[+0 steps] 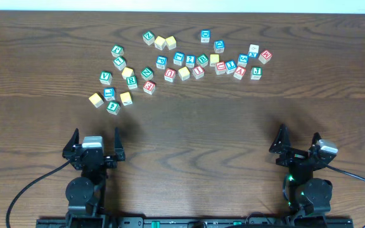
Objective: Spell out AI2
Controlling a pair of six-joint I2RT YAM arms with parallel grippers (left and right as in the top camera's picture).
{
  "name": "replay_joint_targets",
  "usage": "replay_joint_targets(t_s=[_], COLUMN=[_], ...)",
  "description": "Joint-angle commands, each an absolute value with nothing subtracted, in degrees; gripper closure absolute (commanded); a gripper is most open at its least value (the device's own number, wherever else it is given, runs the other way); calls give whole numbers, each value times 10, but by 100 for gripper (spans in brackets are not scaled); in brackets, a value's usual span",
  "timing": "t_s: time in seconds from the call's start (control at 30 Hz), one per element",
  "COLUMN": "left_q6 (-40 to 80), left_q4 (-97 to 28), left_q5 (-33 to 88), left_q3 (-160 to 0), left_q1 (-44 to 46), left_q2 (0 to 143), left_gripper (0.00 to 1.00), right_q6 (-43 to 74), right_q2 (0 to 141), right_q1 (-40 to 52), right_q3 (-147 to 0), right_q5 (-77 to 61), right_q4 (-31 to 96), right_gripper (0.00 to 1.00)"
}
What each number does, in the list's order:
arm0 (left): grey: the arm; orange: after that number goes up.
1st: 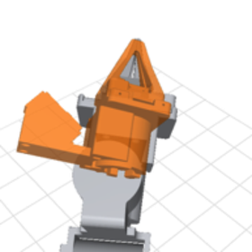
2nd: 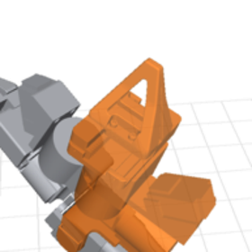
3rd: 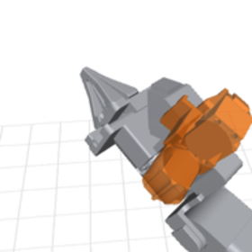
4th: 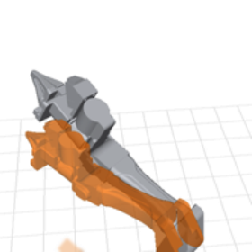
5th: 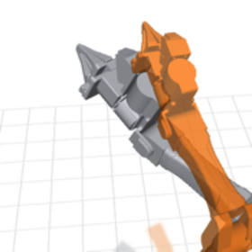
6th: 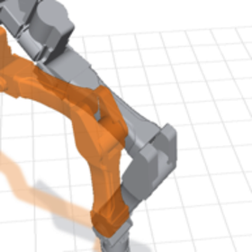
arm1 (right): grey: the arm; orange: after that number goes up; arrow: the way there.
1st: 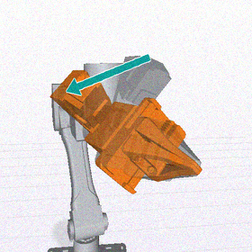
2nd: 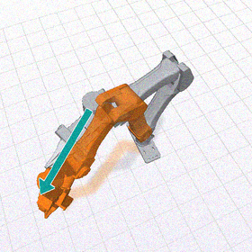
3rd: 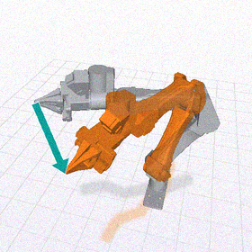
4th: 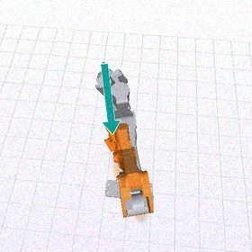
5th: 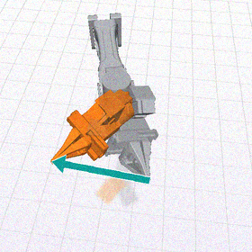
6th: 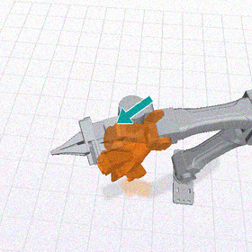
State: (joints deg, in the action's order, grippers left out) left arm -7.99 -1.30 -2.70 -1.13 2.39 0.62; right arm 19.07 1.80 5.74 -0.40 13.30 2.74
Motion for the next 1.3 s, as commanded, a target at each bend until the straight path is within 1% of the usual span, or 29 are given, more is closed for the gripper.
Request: replay_joint_targets(t_s=[0.0,1.27], left_q6=[-90,-98], left_q4=[-38,-38], left_q5=[-34,-36], left_q3=[-2,-2], left_q1=[22,22], left_q2=[3,3], left_gripper=[1,1], right_q6=[197,197], right_q2=[14,14], right_q1=[55,55], right_q3=[-3,-3], right_q5=[134,133], right_q4=[30,30], right_gripper=[1,1])
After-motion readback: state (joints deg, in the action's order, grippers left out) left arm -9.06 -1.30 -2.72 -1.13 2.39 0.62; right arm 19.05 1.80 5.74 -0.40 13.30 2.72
